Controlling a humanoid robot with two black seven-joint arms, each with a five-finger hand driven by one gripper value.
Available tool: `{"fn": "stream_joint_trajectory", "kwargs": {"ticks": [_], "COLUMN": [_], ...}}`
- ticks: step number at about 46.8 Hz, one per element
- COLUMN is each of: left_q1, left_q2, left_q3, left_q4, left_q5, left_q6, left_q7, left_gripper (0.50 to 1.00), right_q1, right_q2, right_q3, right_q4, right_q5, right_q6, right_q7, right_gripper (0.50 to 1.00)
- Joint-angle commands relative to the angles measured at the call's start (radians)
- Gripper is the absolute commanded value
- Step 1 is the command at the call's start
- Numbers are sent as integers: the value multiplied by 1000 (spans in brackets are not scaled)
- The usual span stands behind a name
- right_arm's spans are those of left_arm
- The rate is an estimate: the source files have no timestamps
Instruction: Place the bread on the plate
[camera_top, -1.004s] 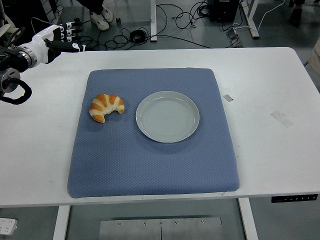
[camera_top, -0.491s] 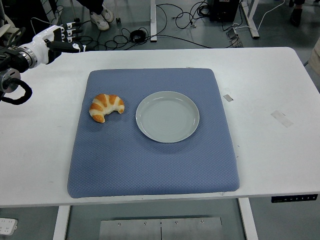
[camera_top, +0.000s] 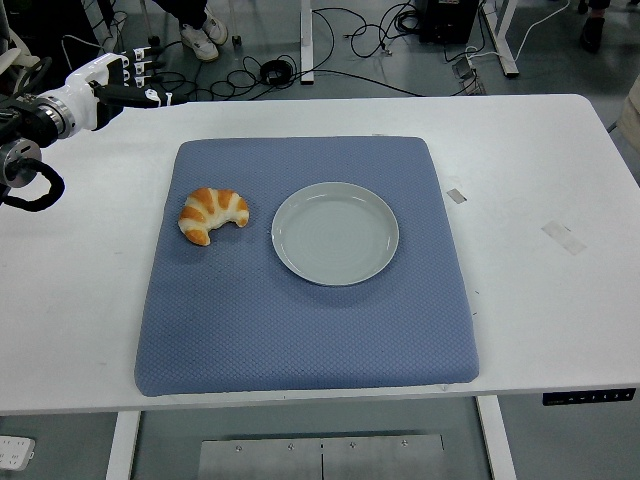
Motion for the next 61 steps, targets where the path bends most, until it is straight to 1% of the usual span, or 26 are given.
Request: {"fn": "stream_joint_trajectory", "kwargs": {"ticks": [1,61], "left_q1": [0,0], "left_q2": [0,0], "left_q3": [0,0], "left_q4": [0,1], "left_q5": [0,0], "left_q6": [0,0], "left_q7": [0,0], "left_gripper": [969,969], "right_q1": [0,0], "right_q2": [0,0], "right_q3": [0,0], "right_q4": [-1,0], "right_q5": [0,0], "right_q6": [0,0], "right_q7": [0,0], "right_gripper": [1000,1000]}}
